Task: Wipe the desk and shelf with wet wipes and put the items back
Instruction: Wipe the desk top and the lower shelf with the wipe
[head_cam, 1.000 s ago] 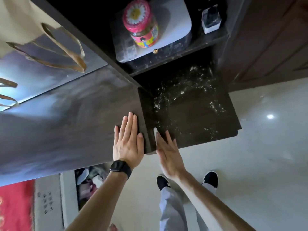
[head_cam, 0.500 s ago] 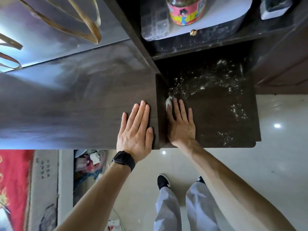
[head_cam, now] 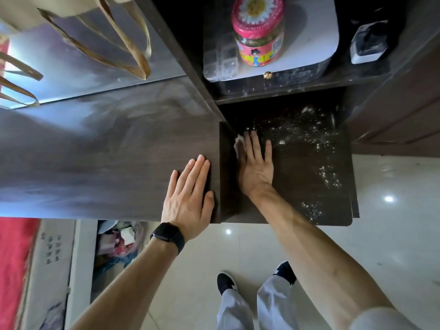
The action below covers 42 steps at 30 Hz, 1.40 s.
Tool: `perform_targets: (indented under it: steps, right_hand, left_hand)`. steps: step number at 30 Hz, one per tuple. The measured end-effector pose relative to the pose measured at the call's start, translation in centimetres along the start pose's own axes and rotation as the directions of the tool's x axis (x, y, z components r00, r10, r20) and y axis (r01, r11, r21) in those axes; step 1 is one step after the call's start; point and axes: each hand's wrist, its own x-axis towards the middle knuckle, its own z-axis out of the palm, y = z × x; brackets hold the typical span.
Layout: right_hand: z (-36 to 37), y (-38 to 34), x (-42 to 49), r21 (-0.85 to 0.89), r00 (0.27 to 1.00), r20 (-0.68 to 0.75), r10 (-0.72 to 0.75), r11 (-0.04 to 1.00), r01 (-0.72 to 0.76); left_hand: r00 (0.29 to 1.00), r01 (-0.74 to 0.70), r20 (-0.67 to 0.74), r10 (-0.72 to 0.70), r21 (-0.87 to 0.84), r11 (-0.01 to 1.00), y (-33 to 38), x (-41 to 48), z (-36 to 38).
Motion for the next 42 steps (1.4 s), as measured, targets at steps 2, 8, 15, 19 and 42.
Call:
perform_targets:
  steps: [2, 8, 15, 19, 42]
  right_hand:
    - [0.3, 1.5, -0.7, 0.085, 0.996, -0.003, 0.088, 0.993, -0.087]
    - [2.3, 7.5, -3.3, 0.198, 0.955, -0.121, 0.270, 0.949, -0.244]
    - [5.7, 2.2, -11.0, 0.218, 0.986, -0.155, -0.065, 0.971, 0.098]
    - [5.5, -0.1, -9.6, 0.274, 0.988, -0.153, -0.010, 0.960, 0.052]
    - [7.2, -1.8, -14.1, 0.234, 0.992, -0.125, -0.010, 0.971, 0.040]
  left_hand:
    - [1.000, 0.022, 0.009, -0.022, -0.002, 1.000, 1.1, 0.5, -0.1]
    - [0.995, 0.095, 0.016, -0.094, -0.030, 0.995, 2.5, 1.5, 0.6]
    - [0.996, 0.092, 0.005, -0.092, -0.040, 0.995, 2.4, 1.4, 0.8]
    - [0.995, 0.095, -0.005, -0.096, -0.051, 0.994, 2.3, 1.6, 0.9]
    - [0.995, 0.060, -0.069, -0.066, -0.087, 0.994, 2.2, 1.4, 1.3]
